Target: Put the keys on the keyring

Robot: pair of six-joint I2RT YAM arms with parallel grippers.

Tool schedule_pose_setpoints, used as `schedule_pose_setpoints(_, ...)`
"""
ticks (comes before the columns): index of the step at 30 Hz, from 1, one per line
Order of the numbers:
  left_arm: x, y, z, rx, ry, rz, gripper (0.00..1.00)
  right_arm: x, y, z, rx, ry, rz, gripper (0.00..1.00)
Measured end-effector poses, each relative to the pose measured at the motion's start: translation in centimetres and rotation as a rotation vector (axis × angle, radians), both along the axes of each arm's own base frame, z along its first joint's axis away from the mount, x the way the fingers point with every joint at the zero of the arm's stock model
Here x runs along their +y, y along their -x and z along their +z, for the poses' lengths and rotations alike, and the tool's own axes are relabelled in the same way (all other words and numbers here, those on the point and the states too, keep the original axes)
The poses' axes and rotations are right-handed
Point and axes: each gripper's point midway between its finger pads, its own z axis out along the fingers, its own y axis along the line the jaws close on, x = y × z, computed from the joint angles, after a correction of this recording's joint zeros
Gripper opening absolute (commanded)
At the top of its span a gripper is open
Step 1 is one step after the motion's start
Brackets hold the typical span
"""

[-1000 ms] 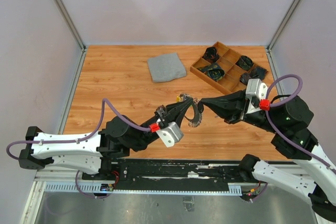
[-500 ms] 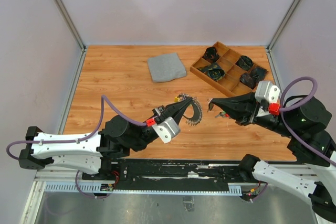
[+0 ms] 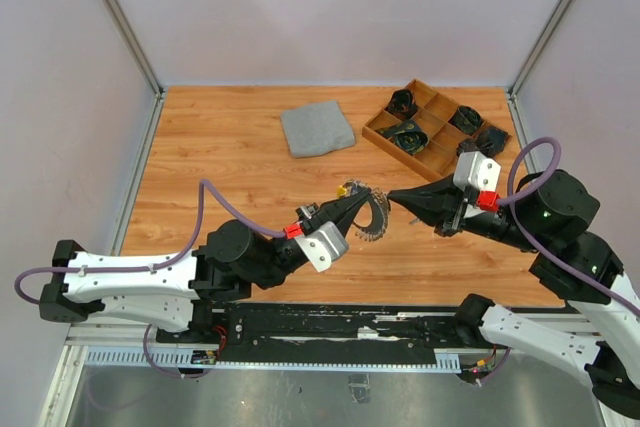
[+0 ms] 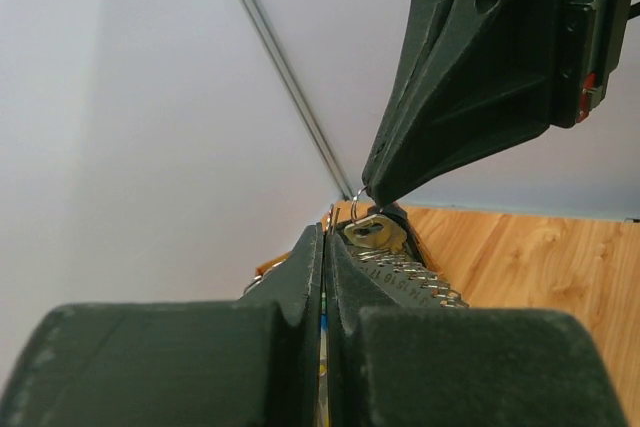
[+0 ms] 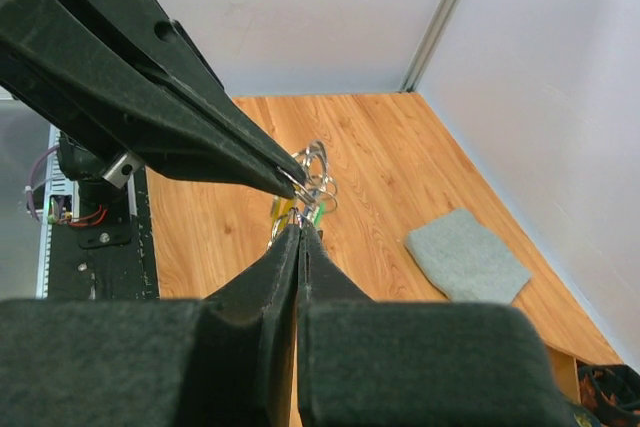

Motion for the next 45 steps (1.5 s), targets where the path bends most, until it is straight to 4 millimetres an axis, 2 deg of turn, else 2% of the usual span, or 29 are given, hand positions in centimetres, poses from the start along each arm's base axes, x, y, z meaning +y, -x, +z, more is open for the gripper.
schedule_pose_setpoints(14, -0.3, 0.0, -0.2, 0.012, 0.001, -0.002, 0.0, 0.5, 0.4, 0.9, -0.004, -0.047, 0.034, 0.01)
schedule_pose_setpoints(45, -0.3, 0.0, -0.3, 0.016, -0.001, -0.004, 0.01, 0.4, -1.1, 0.2, 0.053, -0.048, -0.047, 0.01)
